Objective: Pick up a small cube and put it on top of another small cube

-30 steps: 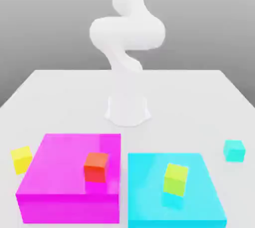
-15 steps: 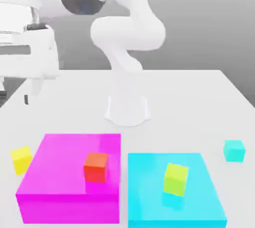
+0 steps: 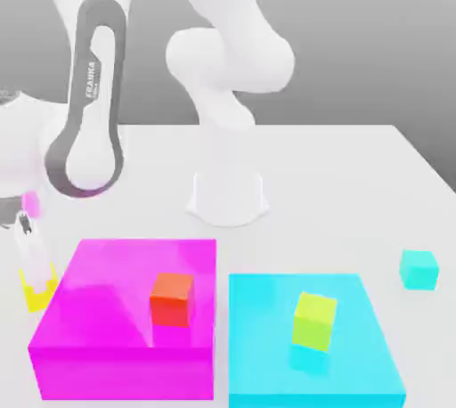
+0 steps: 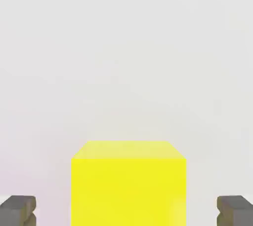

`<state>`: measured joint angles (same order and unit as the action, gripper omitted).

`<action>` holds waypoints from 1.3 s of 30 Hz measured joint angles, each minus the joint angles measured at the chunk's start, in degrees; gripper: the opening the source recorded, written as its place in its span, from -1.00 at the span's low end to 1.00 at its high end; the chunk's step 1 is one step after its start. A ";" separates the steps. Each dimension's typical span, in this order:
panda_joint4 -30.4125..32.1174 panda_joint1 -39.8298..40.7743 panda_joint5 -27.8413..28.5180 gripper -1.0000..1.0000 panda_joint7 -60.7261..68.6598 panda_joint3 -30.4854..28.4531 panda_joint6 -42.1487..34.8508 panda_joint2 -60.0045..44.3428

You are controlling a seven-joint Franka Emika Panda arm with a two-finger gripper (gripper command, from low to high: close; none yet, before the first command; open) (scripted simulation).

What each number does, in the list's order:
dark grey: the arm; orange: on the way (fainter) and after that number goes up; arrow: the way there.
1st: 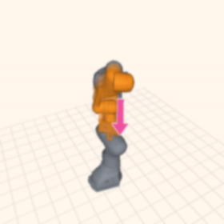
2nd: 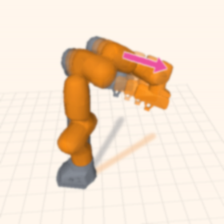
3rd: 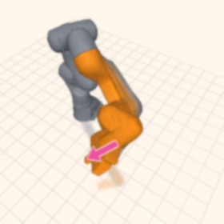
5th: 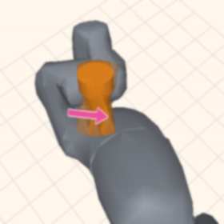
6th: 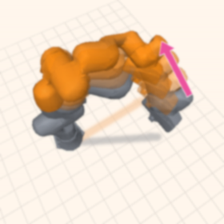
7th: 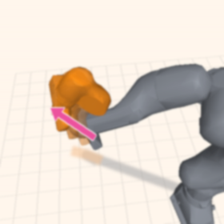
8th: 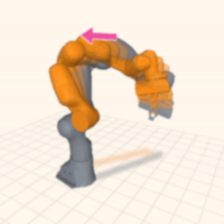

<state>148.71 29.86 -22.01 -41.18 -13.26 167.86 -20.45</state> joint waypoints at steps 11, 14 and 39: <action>1.62 -3.75 7.72 -1.00 -5.82 -5.40 -4.89 6.79; 1.70 -5.74 14.32 -1.00 -10.32 -7.58 -9.29 11.38; -3.90 -50.86 28.49 -1.00 -17.08 15.30 -22.46 19.07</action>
<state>144.81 -20.99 6.47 -58.26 2.04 145.40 -1.38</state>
